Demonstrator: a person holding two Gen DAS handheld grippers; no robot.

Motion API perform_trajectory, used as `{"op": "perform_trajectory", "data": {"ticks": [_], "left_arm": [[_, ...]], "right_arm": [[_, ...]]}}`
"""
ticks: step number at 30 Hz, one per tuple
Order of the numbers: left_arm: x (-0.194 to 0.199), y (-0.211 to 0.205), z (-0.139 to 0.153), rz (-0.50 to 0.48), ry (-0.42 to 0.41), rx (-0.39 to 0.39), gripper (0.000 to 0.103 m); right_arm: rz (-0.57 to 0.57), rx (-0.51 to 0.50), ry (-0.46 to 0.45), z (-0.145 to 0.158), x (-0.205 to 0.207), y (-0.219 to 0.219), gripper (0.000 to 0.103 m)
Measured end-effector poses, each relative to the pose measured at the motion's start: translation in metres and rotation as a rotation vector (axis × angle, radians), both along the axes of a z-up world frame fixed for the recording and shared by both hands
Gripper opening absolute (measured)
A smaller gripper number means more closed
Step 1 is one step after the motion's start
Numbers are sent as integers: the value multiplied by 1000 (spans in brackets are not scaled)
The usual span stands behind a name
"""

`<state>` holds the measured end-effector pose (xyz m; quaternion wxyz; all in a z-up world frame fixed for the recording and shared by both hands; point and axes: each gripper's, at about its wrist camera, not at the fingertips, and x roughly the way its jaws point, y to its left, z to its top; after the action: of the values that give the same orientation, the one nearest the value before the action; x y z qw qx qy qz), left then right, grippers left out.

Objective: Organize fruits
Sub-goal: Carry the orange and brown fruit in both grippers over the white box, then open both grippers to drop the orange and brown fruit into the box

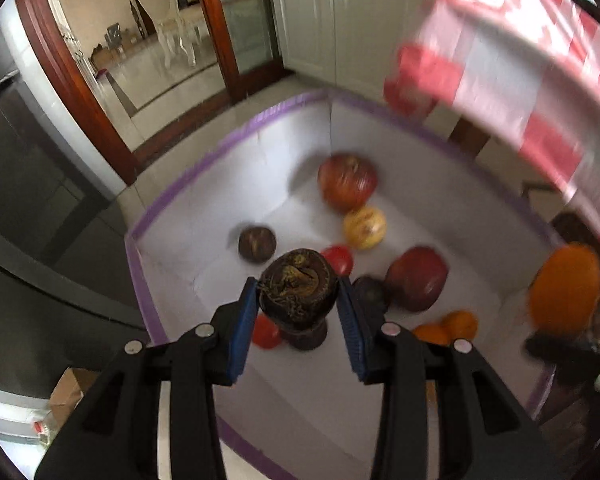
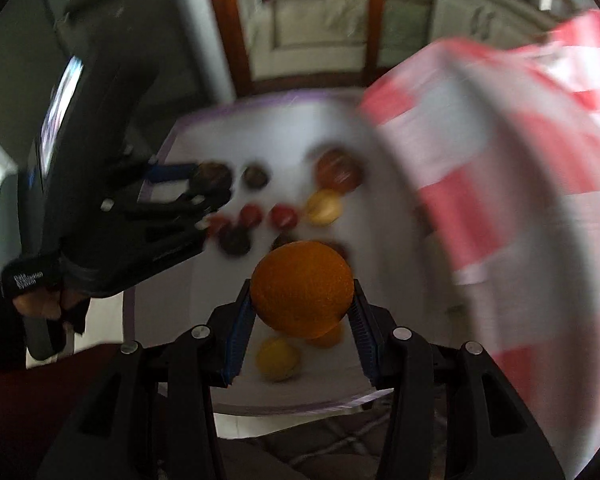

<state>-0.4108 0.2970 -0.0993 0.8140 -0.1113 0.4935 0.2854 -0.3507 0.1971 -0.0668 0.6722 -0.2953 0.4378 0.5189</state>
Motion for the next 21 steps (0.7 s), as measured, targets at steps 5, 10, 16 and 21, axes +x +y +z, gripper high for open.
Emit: {"op": "perform_trajectory", "data": {"ticks": [5,10,16,21], "left_arm": [[-4,6,-15,8,34,-1,40],[4,15,-27,13,81,-8,40],[4,20,-38,36,106,-30,40],[-1,26,-37,58,90,-62,41]], "right_arm": [[88,-98,51,-36,-19,25,46],[112,-156,86,-60,-26,35,46],[131,-183,91,-72,-32,41,46],[145,-184,72,-73,-34,44,46]]}}
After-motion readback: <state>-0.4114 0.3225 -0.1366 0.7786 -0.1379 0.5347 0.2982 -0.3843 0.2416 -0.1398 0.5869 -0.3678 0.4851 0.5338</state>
